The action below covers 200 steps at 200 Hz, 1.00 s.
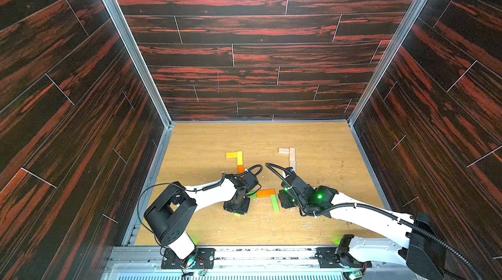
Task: Assemble a giraffe with building blocks
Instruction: Assemble the building block at the center of the board.
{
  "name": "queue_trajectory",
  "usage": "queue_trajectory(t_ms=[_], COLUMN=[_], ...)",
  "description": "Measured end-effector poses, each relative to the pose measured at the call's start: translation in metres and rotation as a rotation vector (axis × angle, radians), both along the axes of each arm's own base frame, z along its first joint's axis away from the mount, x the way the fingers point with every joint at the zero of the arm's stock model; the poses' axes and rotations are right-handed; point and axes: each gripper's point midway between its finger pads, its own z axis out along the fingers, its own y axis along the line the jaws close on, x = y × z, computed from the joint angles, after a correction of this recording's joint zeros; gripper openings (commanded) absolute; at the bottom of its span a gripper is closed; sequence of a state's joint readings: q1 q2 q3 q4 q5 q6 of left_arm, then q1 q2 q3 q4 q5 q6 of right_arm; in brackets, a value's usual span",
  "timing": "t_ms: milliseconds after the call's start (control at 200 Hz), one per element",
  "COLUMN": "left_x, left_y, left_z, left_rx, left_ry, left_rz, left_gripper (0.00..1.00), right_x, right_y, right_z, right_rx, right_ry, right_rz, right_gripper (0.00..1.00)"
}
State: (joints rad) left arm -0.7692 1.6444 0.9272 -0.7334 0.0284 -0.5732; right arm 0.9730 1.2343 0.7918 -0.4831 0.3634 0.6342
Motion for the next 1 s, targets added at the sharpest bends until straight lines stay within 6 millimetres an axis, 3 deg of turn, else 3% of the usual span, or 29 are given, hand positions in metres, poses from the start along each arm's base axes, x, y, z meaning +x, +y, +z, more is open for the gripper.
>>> queue_trajectory(t_ms=[1002], left_x=[0.012], left_y=[-0.002], left_z=[0.0], left_rx=[0.001], left_ry=[0.024], left_rz=[0.038], left_gripper=[0.29], right_x=[0.004], right_y=[-0.005], right_z=[0.002], right_rx=[-0.004], right_ry=[-0.011], right_rz=[-0.02], right_gripper=[0.57])
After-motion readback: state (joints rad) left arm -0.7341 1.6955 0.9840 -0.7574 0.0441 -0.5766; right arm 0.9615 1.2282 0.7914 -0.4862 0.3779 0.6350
